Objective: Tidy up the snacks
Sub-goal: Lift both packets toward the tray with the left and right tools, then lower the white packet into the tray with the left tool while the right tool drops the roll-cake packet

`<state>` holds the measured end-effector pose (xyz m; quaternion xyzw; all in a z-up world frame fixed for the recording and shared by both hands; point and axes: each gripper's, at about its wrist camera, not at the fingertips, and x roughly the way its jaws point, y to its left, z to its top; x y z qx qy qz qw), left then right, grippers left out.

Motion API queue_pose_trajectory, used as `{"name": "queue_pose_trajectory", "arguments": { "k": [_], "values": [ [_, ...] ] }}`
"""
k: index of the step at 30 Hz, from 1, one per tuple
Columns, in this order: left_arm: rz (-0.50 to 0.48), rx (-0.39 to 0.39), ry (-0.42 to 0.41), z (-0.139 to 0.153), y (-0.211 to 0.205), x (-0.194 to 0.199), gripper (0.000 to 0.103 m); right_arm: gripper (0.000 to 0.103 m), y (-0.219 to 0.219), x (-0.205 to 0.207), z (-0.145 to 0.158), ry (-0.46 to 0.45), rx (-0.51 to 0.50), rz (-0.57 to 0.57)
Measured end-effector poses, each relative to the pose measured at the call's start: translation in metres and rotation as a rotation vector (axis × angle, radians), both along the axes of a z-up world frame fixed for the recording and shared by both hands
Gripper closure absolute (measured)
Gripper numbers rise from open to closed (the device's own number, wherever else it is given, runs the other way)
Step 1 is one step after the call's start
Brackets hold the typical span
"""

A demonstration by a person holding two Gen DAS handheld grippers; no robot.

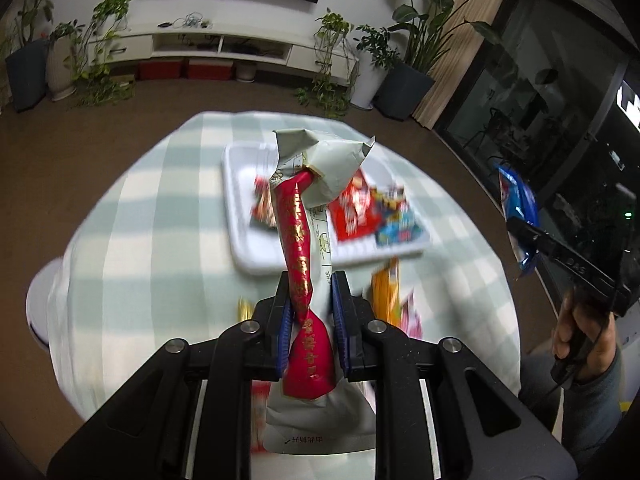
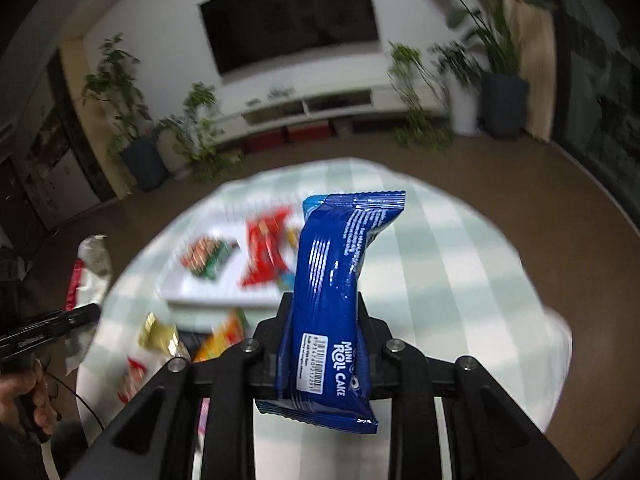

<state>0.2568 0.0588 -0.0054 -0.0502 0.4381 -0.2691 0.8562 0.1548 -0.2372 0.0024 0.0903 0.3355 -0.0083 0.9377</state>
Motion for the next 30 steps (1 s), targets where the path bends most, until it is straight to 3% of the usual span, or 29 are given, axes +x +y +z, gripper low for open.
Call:
{"name": "queue_pose_trajectory", "arguments": {
  "k": [4, 7, 17, 23, 30],
  "values": [
    [-0.033, 0.007, 0.006, 0.009, -0.026, 0.042, 0.086, 0.075, 0.028, 0.042, 0.020, -0.047, -0.038, 0.111],
    [-0.048, 0.032, 0.017, 0.004, -0.045, 0.071, 0.086, 0.075, 0.049, 0.078, 0.016, -0.030, -0.035, 0.171],
    [-0.010, 0.097, 0.099, -0.059, -0.072, 0.138, 0.086, 0.075, 0.084, 0.169, -0.055, 0.152, -0.062, 0.230],
    [-0.013, 0.126, 0.124, -0.089, -0.083, 0.152, 0.086, 0.075, 0.092, 0.188, -0.086, 0.208, -0.070, 0.239],
    [0.006, 0.140, 0.117, -0.096, -0.083, 0.159, 0.086, 0.075, 0.094, 0.190, -0.101, 0.218, -0.099, 0.234]
  ]
}}
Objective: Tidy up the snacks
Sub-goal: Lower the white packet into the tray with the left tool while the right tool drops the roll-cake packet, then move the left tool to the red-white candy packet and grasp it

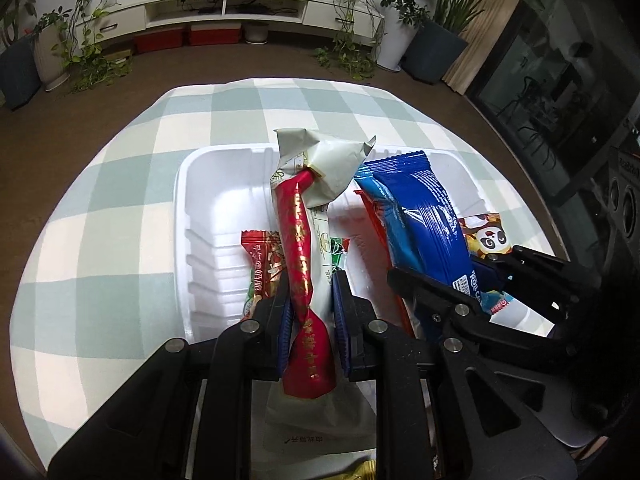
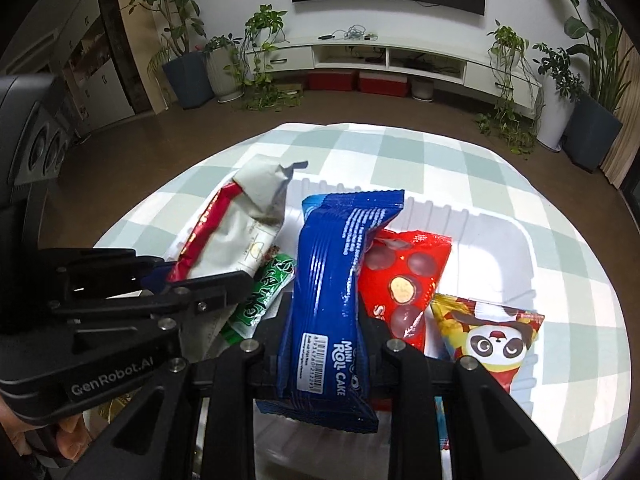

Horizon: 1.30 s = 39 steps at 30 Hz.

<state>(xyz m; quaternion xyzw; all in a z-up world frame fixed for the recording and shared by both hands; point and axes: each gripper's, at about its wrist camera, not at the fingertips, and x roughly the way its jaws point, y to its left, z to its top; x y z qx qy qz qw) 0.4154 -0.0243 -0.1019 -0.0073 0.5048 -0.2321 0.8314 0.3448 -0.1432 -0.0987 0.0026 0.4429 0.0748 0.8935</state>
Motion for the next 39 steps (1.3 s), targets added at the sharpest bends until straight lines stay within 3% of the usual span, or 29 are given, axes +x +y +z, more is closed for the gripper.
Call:
{"name": "queue_pose_trajectory", "arguments": {
  "k": [15, 19, 25, 30, 34, 39],
  "values": [
    [0.023, 0.022, -0.018, 0.003, 0.003, -0.009, 0.081, 0.062, 0.002, -0.015, 0.006, -0.026, -0.037, -0.001],
    [0.027, 0.022, -0.025, 0.006, 0.004, -0.012, 0.070, 0.060, 0.000, -0.020, 0.011, -0.033, -0.038, -0.009],
    [0.042, 0.020, -0.054, 0.017, 0.010, -0.020, 0.039, 0.050, -0.007, -0.033, 0.024, -0.067, -0.039, -0.026],
    [0.034, 0.014, -0.075, 0.030, 0.013, -0.035, 0.036, 0.045, -0.012, -0.051, 0.041, -0.097, -0.017, -0.037],
    [0.041, -0.002, -0.101, 0.045, 0.023, -0.053, 0.031, 0.033, -0.015, -0.075, 0.057, -0.126, 0.015, -0.049],
    [0.071, -0.043, -0.121, 0.064, 0.047, -0.090, 0.027, 0.026, -0.024, -0.115, 0.079, -0.170, 0.088, -0.075]
  ]
}}
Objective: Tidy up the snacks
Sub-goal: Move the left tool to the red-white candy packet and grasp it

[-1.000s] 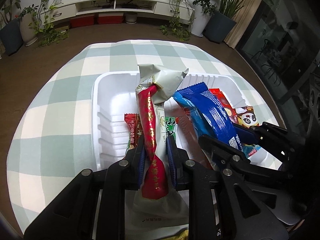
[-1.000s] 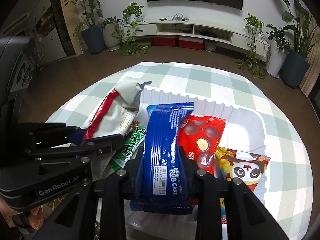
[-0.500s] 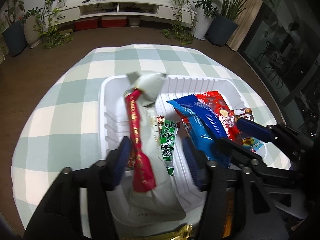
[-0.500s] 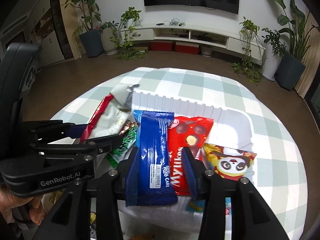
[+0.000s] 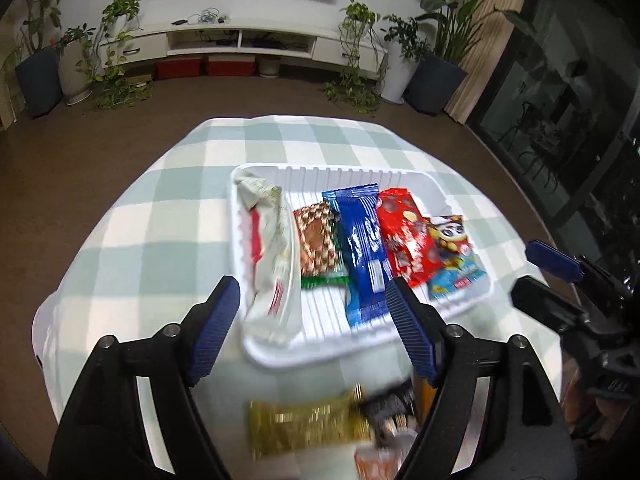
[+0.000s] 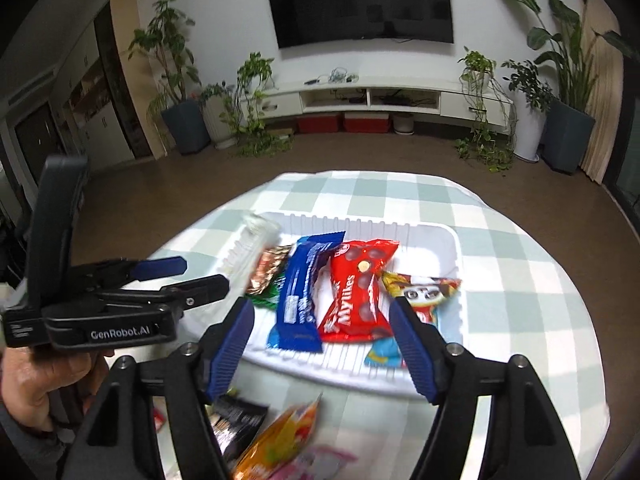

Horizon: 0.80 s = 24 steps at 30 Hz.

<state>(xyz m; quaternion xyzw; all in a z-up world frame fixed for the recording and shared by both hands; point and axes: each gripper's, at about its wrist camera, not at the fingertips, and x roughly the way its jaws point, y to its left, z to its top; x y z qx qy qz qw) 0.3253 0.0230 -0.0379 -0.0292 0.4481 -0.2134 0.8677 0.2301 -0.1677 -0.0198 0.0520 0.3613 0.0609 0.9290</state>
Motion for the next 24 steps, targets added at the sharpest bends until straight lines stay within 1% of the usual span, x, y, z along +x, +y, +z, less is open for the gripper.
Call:
{"name": "queue_pose_trajectory", "arguments": {
  "k": [1, 4, 6, 7, 8, 10, 14, 16, 19, 21, 24],
  "values": [
    [0.003, -0.006, -0.002, 0.002, 0.005, -0.008, 0.025, 0.024, -0.001, -0.008, 0.003, -0.009, 0.007, -0.001],
    [0.019, -0.017, -0.010, 0.008, 0.020, -0.037, 0.024, 0.022, -0.003, -0.035, 0.006, -0.023, 0.036, -0.008],
    [0.026, -0.017, -0.005, 0.009, 0.030, -0.057, 0.020, 0.021, -0.004, -0.054, 0.003, -0.020, 0.064, -0.013],
    [0.026, -0.014, -0.003, 0.008, 0.035, -0.070, 0.017, 0.020, -0.005, -0.062, 0.001, -0.015, 0.075, -0.016],
    [0.027, -0.008, -0.002, 0.007, 0.038, -0.079, 0.016, 0.020, -0.005, -0.073, -0.003, -0.006, 0.088, -0.018],
    [0.034, 0.022, 0.011, 0.001, 0.045, -0.098, 0.016, 0.020, -0.007, -0.087, -0.011, 0.012, 0.103, -0.024],
    [0.046, 0.106, 0.063, -0.016, 0.052, -0.131, 0.016, 0.020, -0.007, -0.116, -0.029, 0.058, 0.146, -0.042],
    [0.044, 0.143, 0.080, -0.026, 0.051, -0.143, 0.016, 0.020, -0.008, -0.128, -0.038, 0.079, 0.160, -0.051],
    [0.045, 0.169, 0.119, -0.045, 0.051, -0.154, 0.016, 0.020, -0.006, -0.143, -0.050, 0.103, 0.182, -0.059],
    [0.049, 0.188, 0.133, -0.054, 0.050, -0.153, 0.017, 0.020, -0.003, -0.153, -0.057, 0.111, 0.184, -0.053],
    [0.044, 0.205, 0.137, -0.060, 0.049, -0.154, 0.019, 0.020, 0.005, -0.163, -0.061, 0.114, 0.168, -0.035]
  ]
}}
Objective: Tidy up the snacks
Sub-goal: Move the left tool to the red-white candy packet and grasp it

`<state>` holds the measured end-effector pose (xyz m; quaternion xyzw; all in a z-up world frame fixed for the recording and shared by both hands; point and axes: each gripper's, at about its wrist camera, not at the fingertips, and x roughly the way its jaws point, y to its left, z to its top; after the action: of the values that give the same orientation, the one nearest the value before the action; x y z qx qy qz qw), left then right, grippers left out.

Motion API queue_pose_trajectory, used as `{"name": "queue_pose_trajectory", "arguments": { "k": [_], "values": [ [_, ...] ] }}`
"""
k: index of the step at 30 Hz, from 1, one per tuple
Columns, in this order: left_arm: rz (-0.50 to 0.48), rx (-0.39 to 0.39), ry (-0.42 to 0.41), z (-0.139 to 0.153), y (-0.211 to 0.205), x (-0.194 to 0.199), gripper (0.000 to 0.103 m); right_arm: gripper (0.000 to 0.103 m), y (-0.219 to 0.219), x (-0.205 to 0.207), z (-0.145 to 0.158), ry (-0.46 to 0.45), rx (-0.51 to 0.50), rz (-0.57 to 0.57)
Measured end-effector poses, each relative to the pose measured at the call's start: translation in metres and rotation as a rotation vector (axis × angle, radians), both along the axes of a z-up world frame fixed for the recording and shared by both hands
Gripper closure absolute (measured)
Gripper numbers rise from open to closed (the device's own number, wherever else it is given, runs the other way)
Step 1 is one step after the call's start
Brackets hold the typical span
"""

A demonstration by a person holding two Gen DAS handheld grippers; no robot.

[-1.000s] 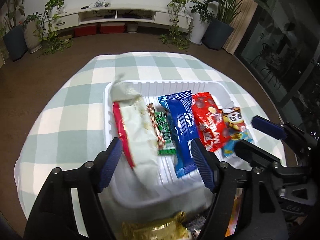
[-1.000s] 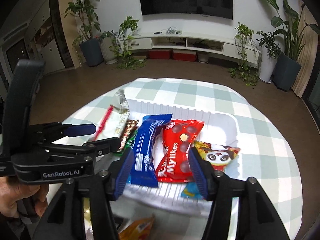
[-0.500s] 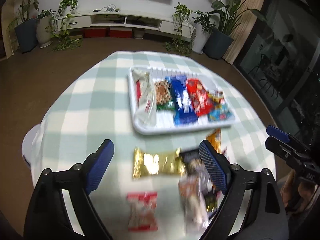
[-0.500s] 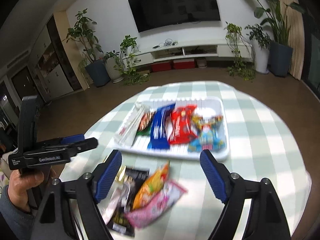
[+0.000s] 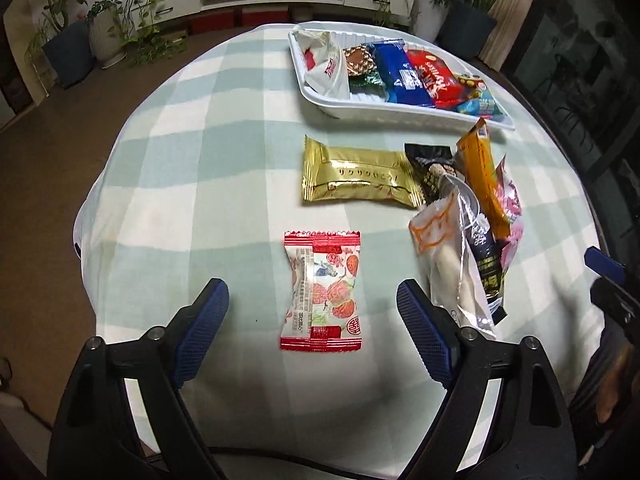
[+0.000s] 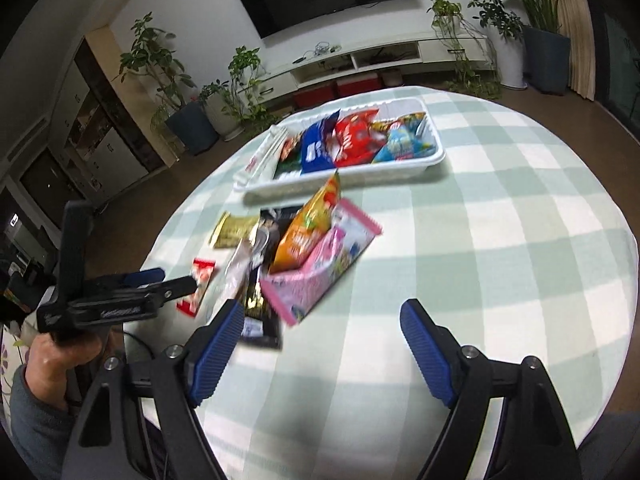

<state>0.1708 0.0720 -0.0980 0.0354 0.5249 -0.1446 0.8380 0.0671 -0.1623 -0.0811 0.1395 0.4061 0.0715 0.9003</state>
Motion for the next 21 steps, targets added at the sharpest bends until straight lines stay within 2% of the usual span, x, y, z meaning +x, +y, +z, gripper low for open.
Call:
{"name": "queue_pose_trajectory", "arguments": {
  "k": [3, 5, 7, 15, 18, 19, 21],
  "values": [
    [-0.013, 0.024, 0.008, -0.004, -0.003, 0.000, 0.029, 0.023, 0.006, -0.003, -0.002, 0.000, -0.013, 0.019],
    [-0.017, 0.031, 0.022, -0.009, -0.004, 0.004, 0.039, 0.026, 0.011, -0.004, -0.002, 0.001, -0.016, 0.033],
    [-0.014, 0.040, 0.030, -0.013, -0.005, 0.006, 0.043, 0.028, 0.015, -0.004, -0.002, 0.001, -0.020, 0.045],
    [-0.024, 0.078, 0.020, -0.018, -0.013, 0.015, 0.045, 0.031, 0.026, -0.005, 0.000, 0.001, -0.029, 0.069],
    [-0.035, 0.068, 0.016, -0.017, -0.016, 0.015, 0.061, 0.033, 0.031, -0.005, 0.001, 0.003, -0.033, 0.082],
    [-0.042, 0.060, 0.015, -0.016, -0.017, 0.014, 0.069, 0.033, 0.033, -0.005, 0.001, 0.003, -0.035, 0.086],
    [-0.048, 0.064, 0.011, -0.016, -0.018, 0.012, 0.070, 0.034, 0.036, -0.004, 0.002, 0.002, -0.036, 0.093]
  ]
}}
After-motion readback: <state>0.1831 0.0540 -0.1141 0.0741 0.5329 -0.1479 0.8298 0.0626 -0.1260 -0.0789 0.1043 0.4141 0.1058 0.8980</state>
